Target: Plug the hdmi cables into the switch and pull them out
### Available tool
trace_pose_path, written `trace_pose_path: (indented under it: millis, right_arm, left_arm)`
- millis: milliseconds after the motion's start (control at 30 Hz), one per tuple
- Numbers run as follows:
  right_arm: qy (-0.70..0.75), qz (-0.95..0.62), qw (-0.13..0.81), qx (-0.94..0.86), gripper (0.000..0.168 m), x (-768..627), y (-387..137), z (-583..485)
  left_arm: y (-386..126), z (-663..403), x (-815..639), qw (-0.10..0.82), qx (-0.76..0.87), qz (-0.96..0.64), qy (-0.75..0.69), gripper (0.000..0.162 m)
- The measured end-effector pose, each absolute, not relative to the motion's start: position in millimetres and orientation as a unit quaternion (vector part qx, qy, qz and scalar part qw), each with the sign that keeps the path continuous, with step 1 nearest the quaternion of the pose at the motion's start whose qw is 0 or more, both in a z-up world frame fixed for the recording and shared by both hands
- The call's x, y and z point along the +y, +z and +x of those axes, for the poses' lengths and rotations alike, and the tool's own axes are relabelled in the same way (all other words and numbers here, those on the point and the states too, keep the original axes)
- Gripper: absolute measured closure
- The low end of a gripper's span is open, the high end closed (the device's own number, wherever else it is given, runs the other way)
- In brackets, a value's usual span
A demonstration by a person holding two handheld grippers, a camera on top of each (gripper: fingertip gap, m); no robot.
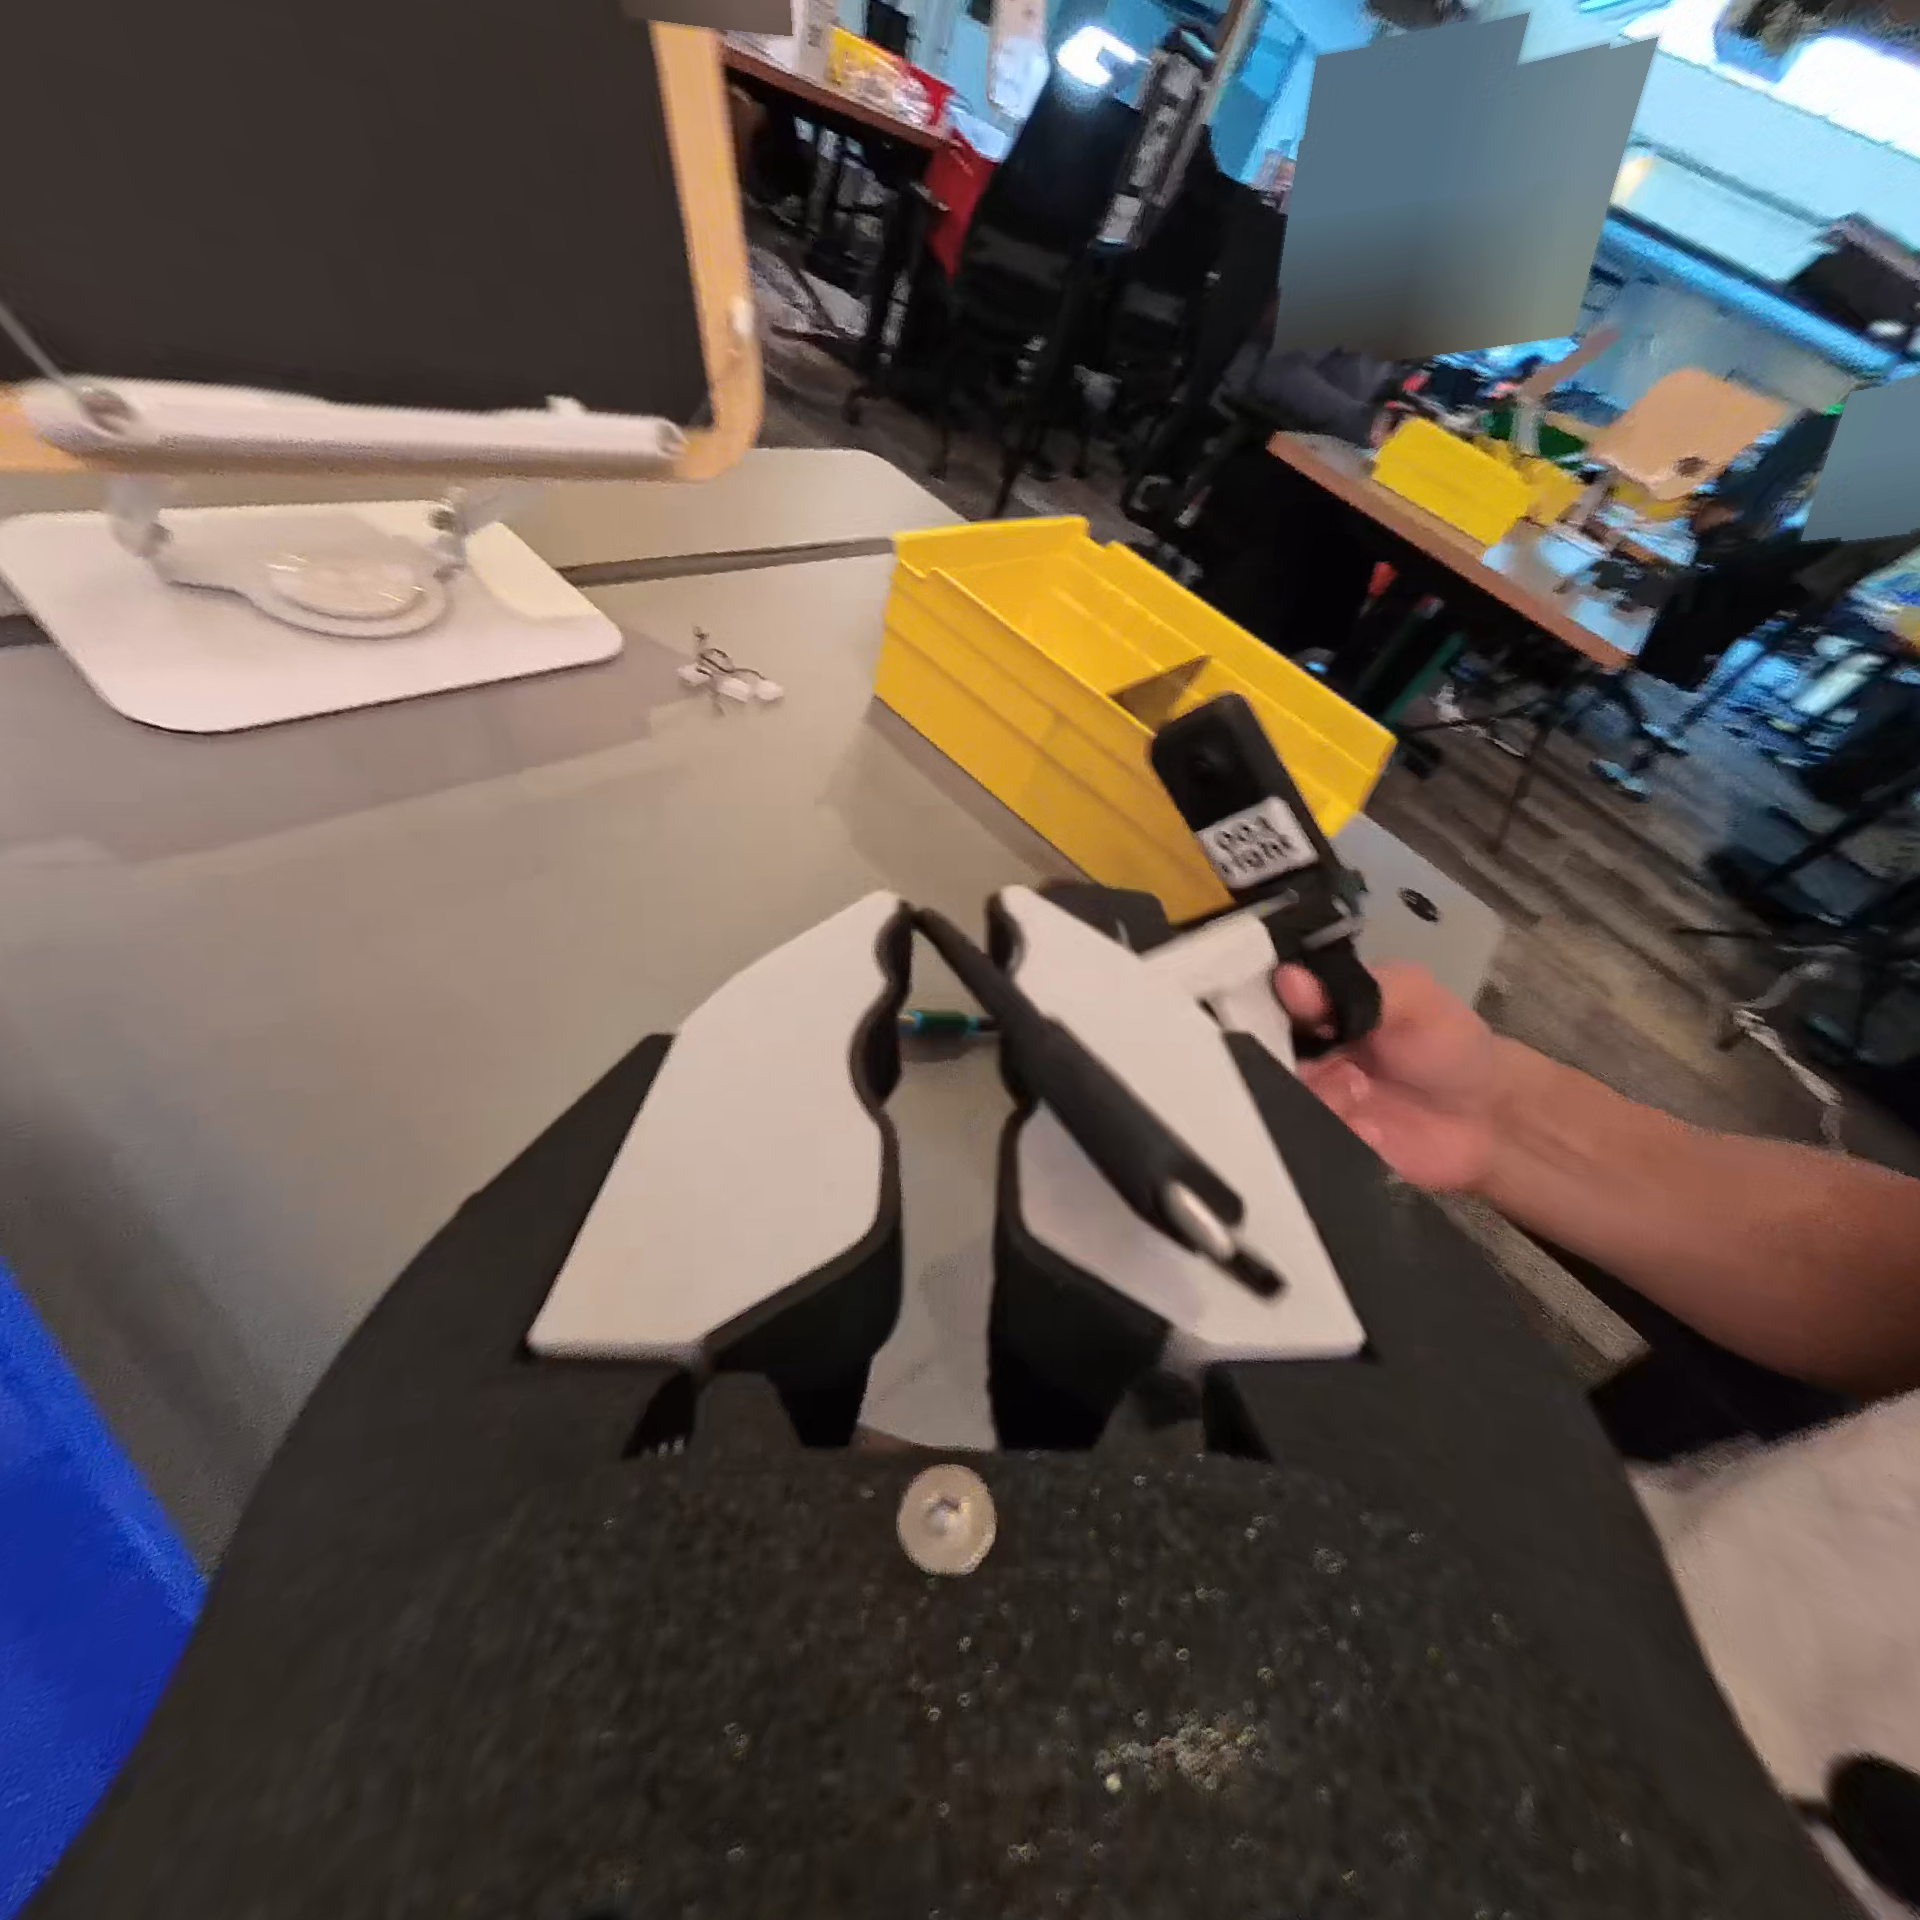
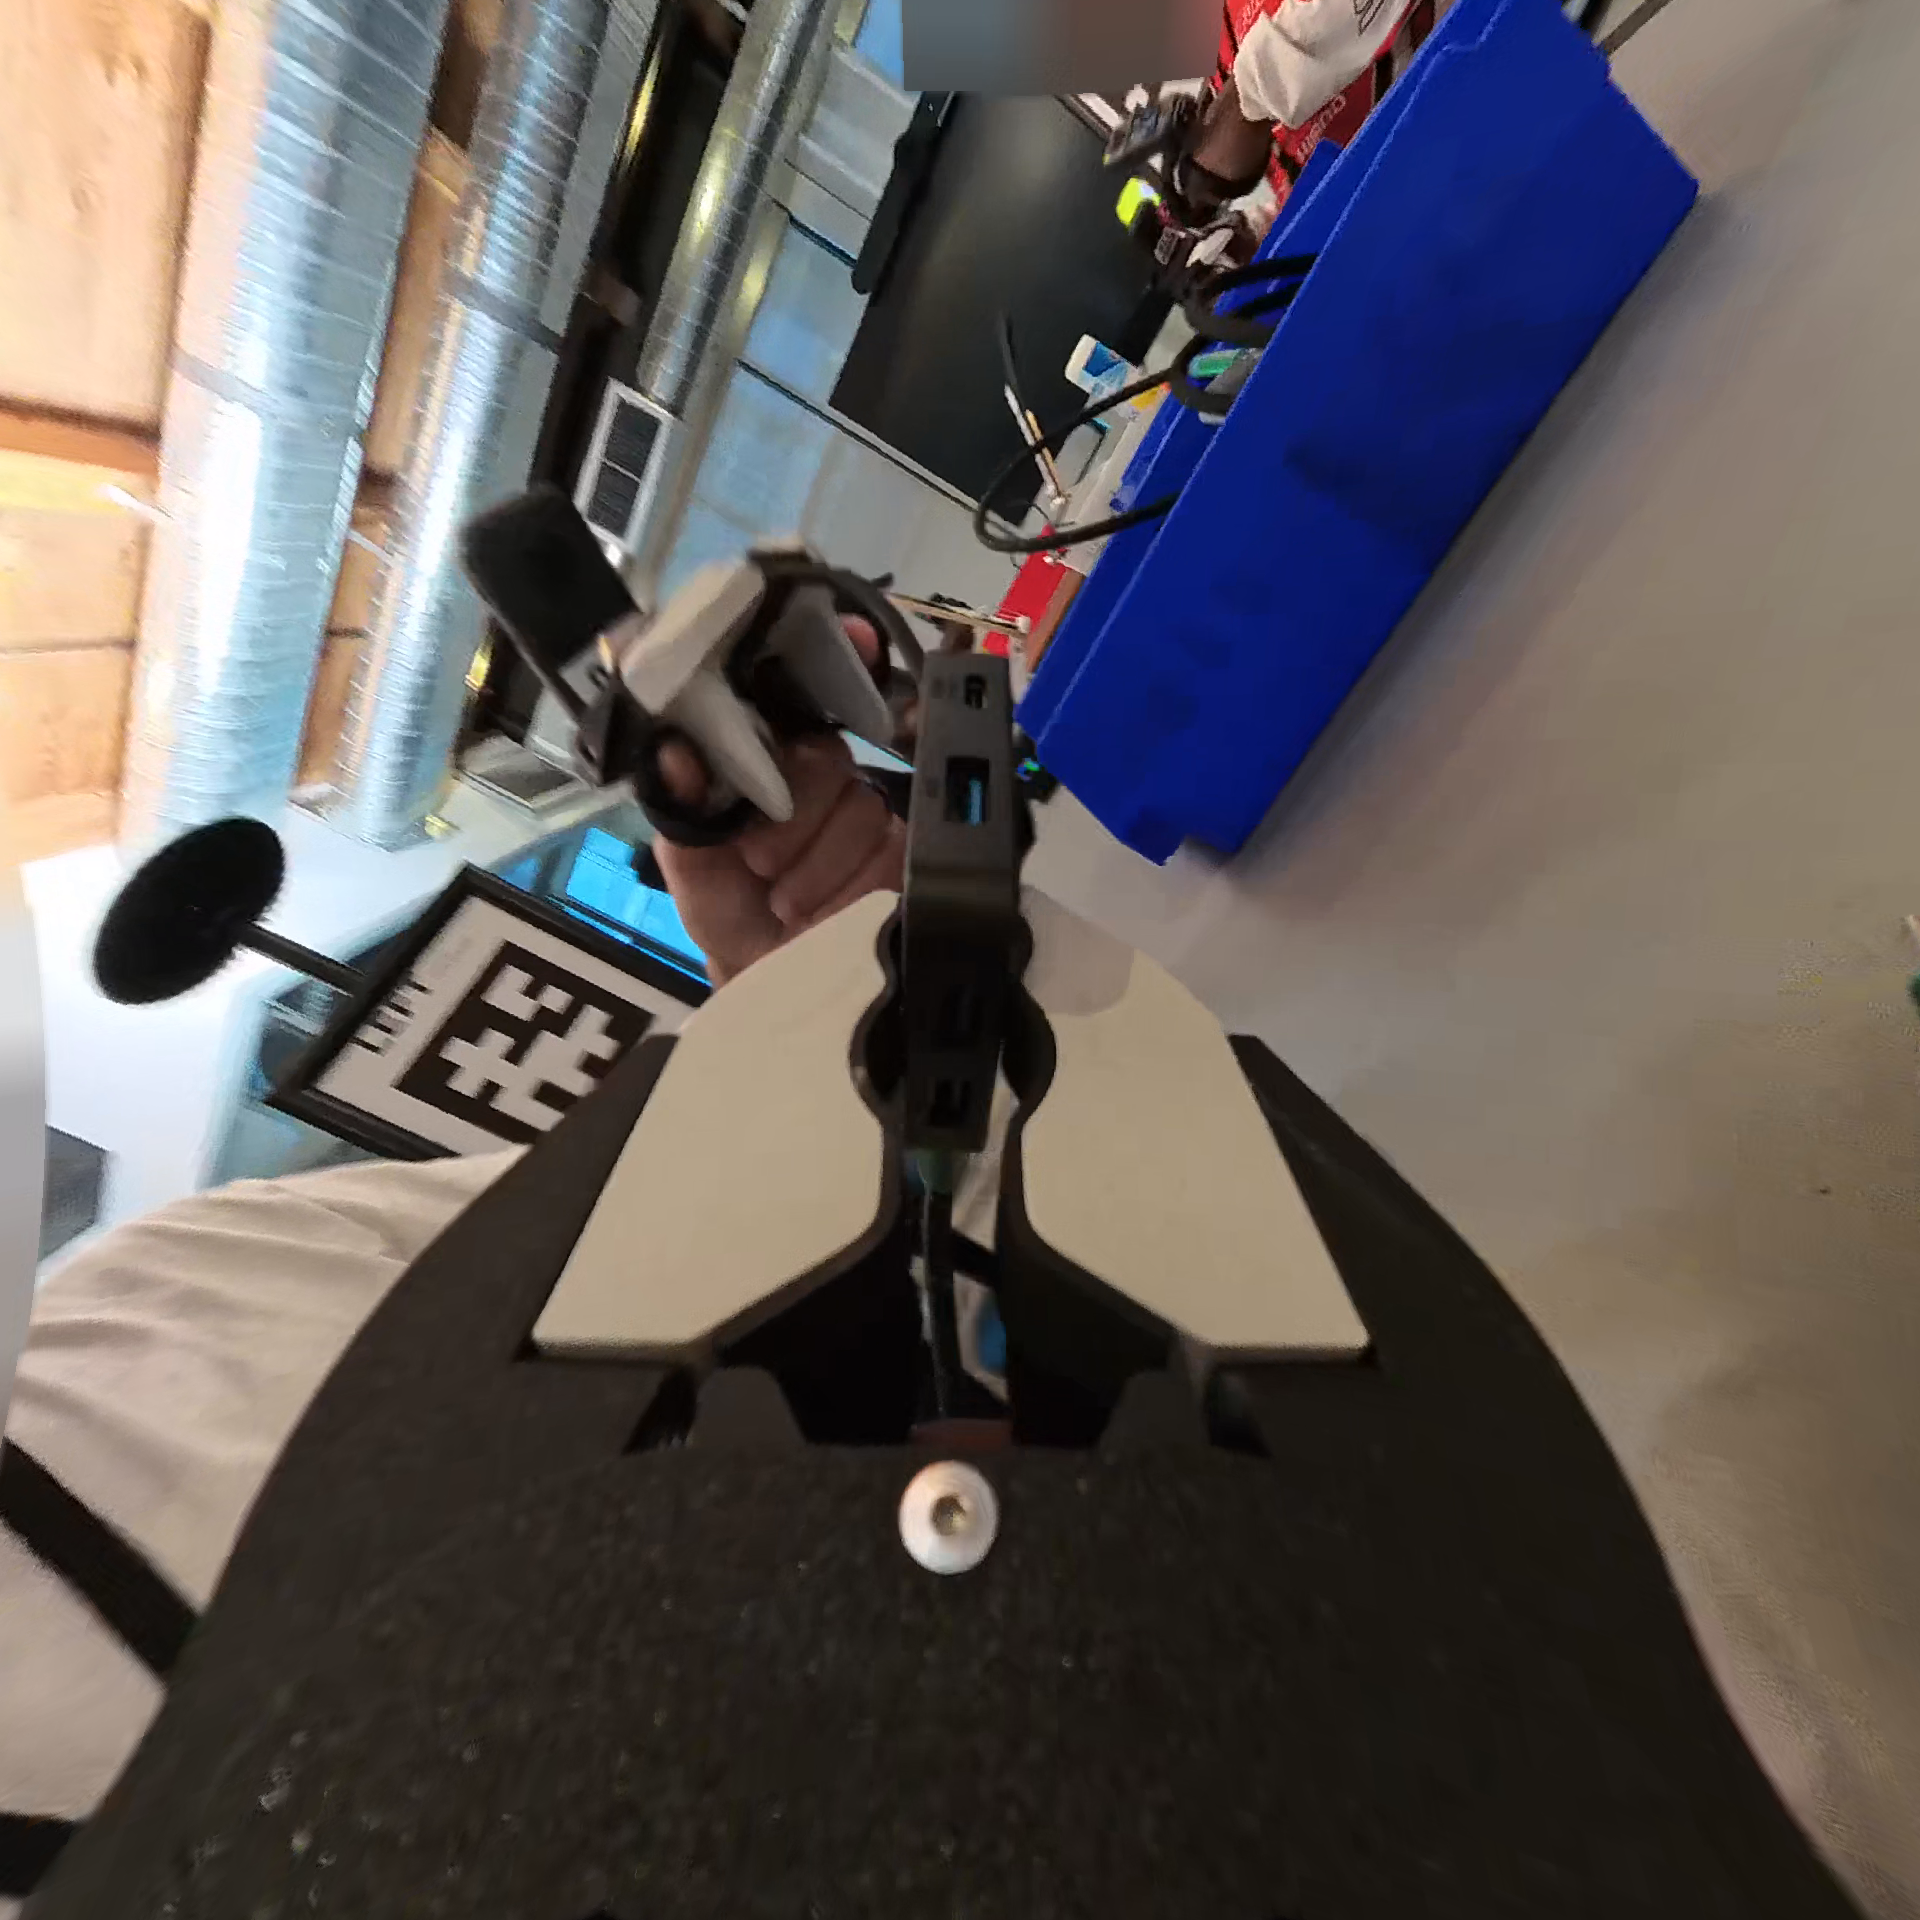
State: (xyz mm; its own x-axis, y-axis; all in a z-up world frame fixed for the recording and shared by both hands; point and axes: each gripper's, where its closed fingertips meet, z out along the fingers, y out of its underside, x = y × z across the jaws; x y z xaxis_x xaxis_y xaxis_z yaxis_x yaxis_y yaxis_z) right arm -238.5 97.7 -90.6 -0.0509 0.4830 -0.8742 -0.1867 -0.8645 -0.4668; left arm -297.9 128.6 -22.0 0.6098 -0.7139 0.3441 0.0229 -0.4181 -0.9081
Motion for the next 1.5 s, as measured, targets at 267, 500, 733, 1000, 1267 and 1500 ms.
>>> trace_pose_path:
  millis: [267, 500, 733, 1000, 1267, 1500]
  right_arm:
    - [0.725, -0.677, 0.105, -0.070, 0.155, 104.2, -99.0, -227.1]
    - [0.734, -0.667, 0.077, -0.105, 0.156, 99.4, -90.9, -222.2]
    - [0.725, -0.667, -0.047, -0.167, 0.155, 61.0, -113.2, -248.4]
    - [0.731, -0.662, -0.060, -0.150, 0.155, 57.7, -120.6, -248.2]
    - [0.766, -0.620, -0.066, -0.156, 0.156, 49.4, -104.1, -236.1]
    - [0.760, -0.610, -0.021, -0.226, 0.156, 50.5, -94.8, -234.3]
  left_arm:
    - [-74.5, -296.4, 77.1, 0.468, 0.386, -0.756, -0.245, 0.106]
    - [-86.2, -386.7, 28.1, 0.427, 0.496, -0.756, -0.008, 0.114]
    - [-36.0, -326.5, 1.7, 0.429, 0.689, -0.583, 0.048, 0.120]
    - [11.8, -262.3, 1.9, 0.435, 0.758, -0.487, 0.012, 0.121]
    - [-80.3, -251.7, 47.2, 0.375, 0.728, -0.569, -0.076, 0.117]
    - [-107.9, -245.7, 68.1, 0.390, 0.645, -0.640, -0.148, 0.140]
